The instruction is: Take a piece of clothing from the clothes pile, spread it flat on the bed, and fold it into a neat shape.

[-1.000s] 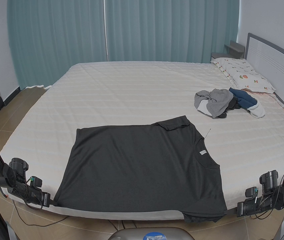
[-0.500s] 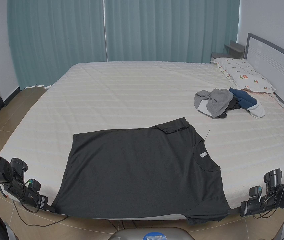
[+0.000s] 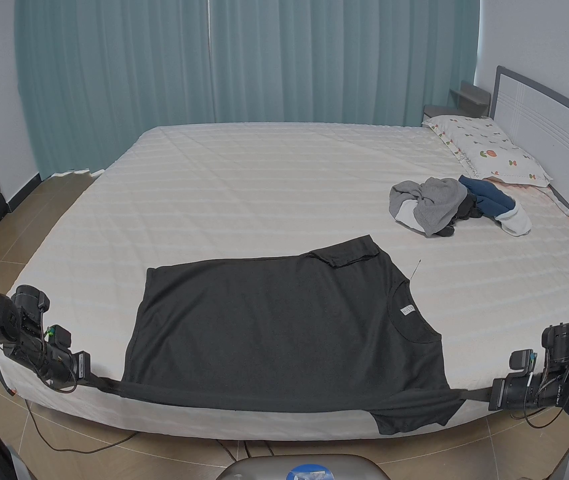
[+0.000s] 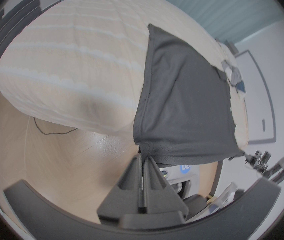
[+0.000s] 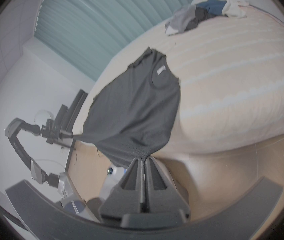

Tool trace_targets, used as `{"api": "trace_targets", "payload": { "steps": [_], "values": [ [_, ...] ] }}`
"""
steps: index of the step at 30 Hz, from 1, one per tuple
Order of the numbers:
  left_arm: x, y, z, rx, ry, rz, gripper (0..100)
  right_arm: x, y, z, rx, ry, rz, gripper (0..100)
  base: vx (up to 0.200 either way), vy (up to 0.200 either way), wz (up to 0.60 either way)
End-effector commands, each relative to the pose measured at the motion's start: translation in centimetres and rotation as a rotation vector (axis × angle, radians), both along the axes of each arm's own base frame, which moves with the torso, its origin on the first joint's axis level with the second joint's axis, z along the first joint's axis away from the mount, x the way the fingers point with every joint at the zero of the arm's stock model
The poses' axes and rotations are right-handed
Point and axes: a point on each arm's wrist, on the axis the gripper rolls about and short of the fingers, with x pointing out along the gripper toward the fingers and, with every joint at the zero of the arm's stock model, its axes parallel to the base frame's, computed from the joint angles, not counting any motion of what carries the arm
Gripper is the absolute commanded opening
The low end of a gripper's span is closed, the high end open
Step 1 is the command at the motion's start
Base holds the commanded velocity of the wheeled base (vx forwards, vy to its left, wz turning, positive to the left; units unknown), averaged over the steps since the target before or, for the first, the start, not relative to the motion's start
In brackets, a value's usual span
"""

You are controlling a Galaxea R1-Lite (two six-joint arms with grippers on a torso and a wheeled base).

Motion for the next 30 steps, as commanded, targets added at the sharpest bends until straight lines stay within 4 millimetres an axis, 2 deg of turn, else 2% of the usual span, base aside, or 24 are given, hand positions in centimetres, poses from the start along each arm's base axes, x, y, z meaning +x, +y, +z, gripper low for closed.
{"api": "trace_targets", "payload": {
  "steps": [1,10,13,17,23,30],
  "values": [
    [1.8,-0.3,2.4,-0.067,-0.087,0.072,0,0.7,0.0,1.2,0.067,-0.073,-0.072,0,0.000,0.000,0.00],
    [4.7,-1.6,4.6,-0.192,-0.212,0.299,0,1.8,0.0,1.9,0.103,-0.160,-0.104,0,0.000,0.000,0.00],
    [4.9,-1.7,5.4,-0.218,-0.264,0.340,0,1.5,0.1,2.3,0.102,-0.174,-0.102,0,0.000,0.000,0.00],
    [4.6,-2.3,5.1,-0.211,-0.260,0.323,0,1.3,0.1,2.4,0.101,-0.174,-0.101,0,0.000,0.000,0.00],
    [4.5,-2.6,5.8,-0.209,-0.278,0.331,0,1.7,0.1,2.4,0.100,-0.183,-0.098,0,0.000,0.000,0.00],
    [5.5,-2.5,5.6,-0.233,-0.325,0.362,0,4.1,0.5,2.1,0.101,-0.219,-0.076,0,0.000,0.000,0.00]
  ]
}}
